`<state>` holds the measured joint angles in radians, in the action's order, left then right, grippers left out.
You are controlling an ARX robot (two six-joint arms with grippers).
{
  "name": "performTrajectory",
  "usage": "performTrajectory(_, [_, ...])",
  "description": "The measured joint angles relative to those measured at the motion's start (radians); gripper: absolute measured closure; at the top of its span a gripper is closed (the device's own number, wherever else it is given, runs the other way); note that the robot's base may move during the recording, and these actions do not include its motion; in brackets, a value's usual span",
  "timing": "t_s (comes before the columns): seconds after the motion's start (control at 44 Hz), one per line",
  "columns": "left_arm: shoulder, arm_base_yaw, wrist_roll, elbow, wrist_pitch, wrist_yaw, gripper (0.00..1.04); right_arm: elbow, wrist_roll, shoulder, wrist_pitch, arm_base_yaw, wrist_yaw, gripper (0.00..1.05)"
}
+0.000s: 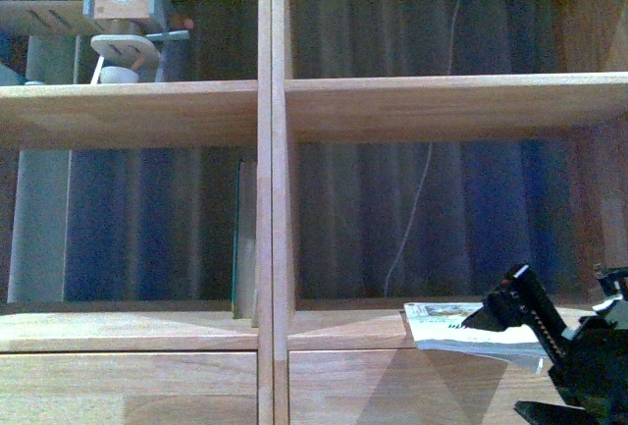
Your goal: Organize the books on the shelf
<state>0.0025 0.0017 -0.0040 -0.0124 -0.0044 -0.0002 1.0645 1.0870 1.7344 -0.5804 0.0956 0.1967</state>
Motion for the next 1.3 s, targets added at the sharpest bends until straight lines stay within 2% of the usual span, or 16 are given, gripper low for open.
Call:
performTrajectory(0.182, [0.000, 0.000, 0.000, 0.000, 0.000, 0.000, 0.07, 0.114, 0.096, 0.075, 0.024, 0.029, -0.050, 0.07])
performTrajectory(0.318, [0.000, 0.000, 0.000, 0.000, 0.000, 0.000, 0.07, 0.186, 0.174, 0.148, 0.058, 0.039, -0.131, 0.07])
performTrajectory(0.455, [0.000, 0.000, 0.000, 0.000, 0.000, 0.000, 0.07, 0.221, 0.209, 0.195, 0.070, 0.043, -0.198, 0.07])
performTrajectory(0.614, [0.000, 0.000, 0.000, 0.000, 0.000, 0.000, 0.07, 0.256, 0.228, 0.217, 0.070, 0.045, -0.225, 0.09])
performTrajectory(0.864, [0.000, 0.000, 0.000, 0.000, 0.000, 0.000, 0.07, 0.307, 0.226, 0.222, 0.083, 0.045, -0.253, 0.45])
performTrajectory(1.159, [0.000, 0.000, 0.000, 0.000, 0.000, 0.000, 0.07, 0.330, 0.232, 0.243, 0.082, 0.042, -0.261, 0.94])
performTrajectory(1.295, [0.000, 0.000, 0.000, 0.000, 0.000, 0.000, 0.07, 0.334, 0.234, 0.242, 0.065, 0.034, -0.246, 0.97])
